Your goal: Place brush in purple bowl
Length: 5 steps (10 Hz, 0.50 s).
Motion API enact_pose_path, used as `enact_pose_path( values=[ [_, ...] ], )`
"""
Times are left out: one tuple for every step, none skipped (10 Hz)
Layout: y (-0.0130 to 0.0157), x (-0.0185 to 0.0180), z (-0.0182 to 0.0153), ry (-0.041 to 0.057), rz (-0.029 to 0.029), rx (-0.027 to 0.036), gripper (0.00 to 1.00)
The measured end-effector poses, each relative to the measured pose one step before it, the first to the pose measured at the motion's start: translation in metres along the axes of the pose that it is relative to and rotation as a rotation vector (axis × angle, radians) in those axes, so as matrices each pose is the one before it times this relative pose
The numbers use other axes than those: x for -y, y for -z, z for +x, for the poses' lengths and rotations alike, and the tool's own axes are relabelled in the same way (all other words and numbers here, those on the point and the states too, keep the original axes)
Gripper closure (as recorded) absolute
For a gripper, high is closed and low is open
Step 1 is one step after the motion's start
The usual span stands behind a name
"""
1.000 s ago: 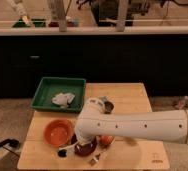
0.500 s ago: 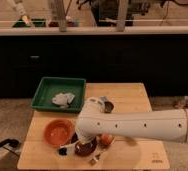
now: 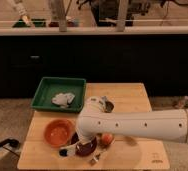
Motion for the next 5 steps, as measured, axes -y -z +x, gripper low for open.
enact_pose_path(
  values=[
    [0.00008, -0.00025, -0.00003, 0.00096, -0.00056, 0.00353, 0.2],
    [0.00051, 0.0001, 0.00007, 0.00085, 0.00037, 0.00372, 0.2],
    [0.00002, -0.00001, -0.00001, 0.00019, -0.0006, 0.0047, 0.2],
    [0.00025, 0.00012, 0.00006, 0.0005, -0.00001, 0.00353, 0.2],
    [0.00025, 0.00014, 0.00018, -0.00126, 0.00096, 0.00295, 0.2]
  ],
)
